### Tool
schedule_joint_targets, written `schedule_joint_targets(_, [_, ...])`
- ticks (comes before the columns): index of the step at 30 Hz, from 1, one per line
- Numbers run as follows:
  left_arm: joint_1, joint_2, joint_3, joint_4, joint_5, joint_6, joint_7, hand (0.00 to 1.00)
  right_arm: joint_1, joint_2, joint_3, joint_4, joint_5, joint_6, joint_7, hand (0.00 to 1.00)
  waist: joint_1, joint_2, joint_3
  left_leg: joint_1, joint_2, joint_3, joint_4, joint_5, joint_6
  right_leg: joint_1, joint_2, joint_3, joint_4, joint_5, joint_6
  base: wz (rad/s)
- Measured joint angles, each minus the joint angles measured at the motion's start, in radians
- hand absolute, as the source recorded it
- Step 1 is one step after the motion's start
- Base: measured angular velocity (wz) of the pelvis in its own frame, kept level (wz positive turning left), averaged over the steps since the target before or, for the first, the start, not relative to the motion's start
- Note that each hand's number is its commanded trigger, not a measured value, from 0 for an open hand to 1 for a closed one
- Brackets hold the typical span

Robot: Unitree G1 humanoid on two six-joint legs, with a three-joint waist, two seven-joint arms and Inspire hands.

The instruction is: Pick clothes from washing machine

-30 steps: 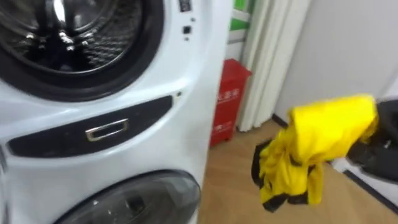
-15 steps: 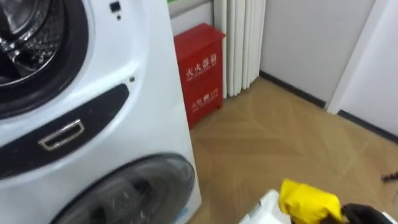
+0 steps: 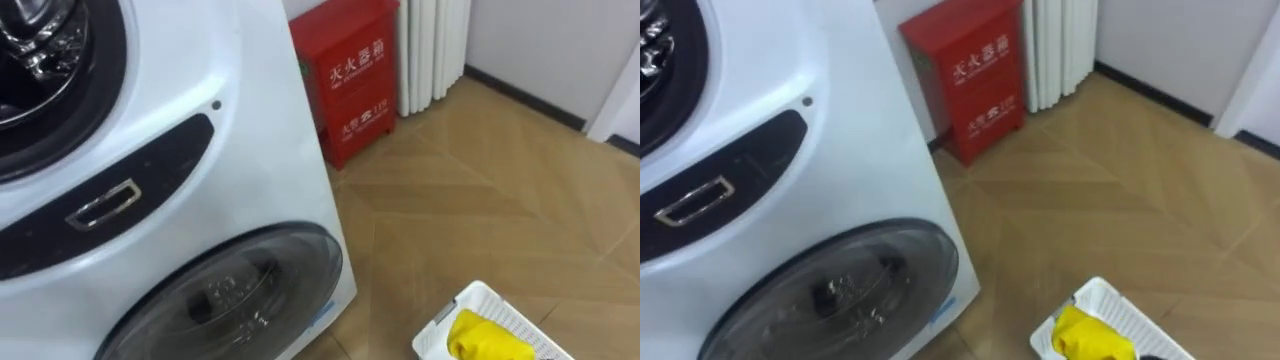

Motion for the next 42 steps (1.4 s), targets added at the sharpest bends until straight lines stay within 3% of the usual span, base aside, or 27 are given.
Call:
schedule_joint_targets(1, [0.000, 0.000, 0.000, 0.001, -0.008, -0.001, 0.000, 0.00, -0.001, 0.000, 0.002, 0.006, 0.012, -0.006, -0.002, 0.52, -0.001, 0.001, -0.0004, -0.006, 0.000, -0.007, 0.000, 0.001, -0.001, -0.005, -0.001, -0.005, 0.003, -0.001, -0.002, 0.20])
schedule_joint_targets(2, [0.000, 0.000, -0.006, 0.003, -0.017, -0.005, 0.002, 0.00, -0.001, 0.001, 0.007, 0.017, 0.033, -0.019, -0.007, 0.04, -0.001, 0.001, 0.0007, -0.012, -0.001, -0.013, -0.002, 0.007, -0.001, -0.012, -0.004, -0.014, 0.010, -0.005, -0.007, 0.21])
schedule_joint_targets(3, [0.002, -0.002, -0.021, 0.005, -0.017, -0.006, 0.002, 0.00, -0.001, 0.001, 0.012, 0.034, 0.043, -0.026, -0.013, 0.00, -0.001, 0.001, 0.0013, -0.013, -0.001, -0.020, -0.004, 0.009, -0.003, -0.013, -0.003, -0.016, 0.014, -0.009, -0.011, 0.19])
schedule_joint_targets(8, [-0.005, -0.009, -0.070, 0.007, -0.026, -0.007, 0.002, 0.00, -0.007, 0.005, 0.037, 0.076, 0.059, -0.039, -0.021, 0.00, -0.004, 0.007, 0.0002, -0.026, -0.002, -0.037, -0.020, 0.023, -0.007, -0.023, -0.008, -0.039, 0.017, -0.018, -0.016, 0.12])
schedule_joint_targets(13, [-0.024, -0.017, -0.070, 0.009, -0.026, -0.009, 0.002, 0.00, -0.011, 0.011, 0.037, 0.122, 0.074, -0.040, -0.012, 0.00, -0.001, 0.008, 0.0007, -0.027, -0.003, -0.039, -0.040, 0.036, -0.012, -0.033, -0.007, -0.045, 0.020, -0.021, -0.024, 0.05])
schedule_joint_targets(16, [-0.031, -0.017, -0.069, 0.009, -0.027, -0.011, 0.004, 0.00, -0.010, 0.010, 0.036, 0.147, 0.106, -0.042, -0.008, 0.00, -0.005, 0.002, 0.0050, -0.027, -0.009, -0.039, -0.044, 0.037, -0.013, -0.045, -0.016, -0.045, 0.045, -0.031, -0.033, 0.00])
schedule_joint_targets(23, [-0.040, -0.017, -0.068, 0.017, -0.035, -0.012, 0.007, 0.00, -0.021, 0.010, 0.035, 0.151, 0.111, -0.042, 0.000, 0.00, -0.004, -0.004, 0.0094, -0.034, -0.013, -0.043, -0.054, 0.046, -0.014, -0.059, -0.019, -0.048, 0.054, -0.039, -0.028, 0.02])
schedule_joint_targets(42, [-0.038, -0.017, -0.067, 0.017, -0.035, -0.013, 0.006, 0.00, -0.023, 0.012, 0.036, 0.151, 0.102, -0.042, 0.005, 0.00, -0.004, -0.003, 0.0081, -0.034, -0.013, -0.047, -0.050, 0.051, -0.013, -0.057, -0.020, -0.061, 0.051, -0.039, -0.029, 0.01])
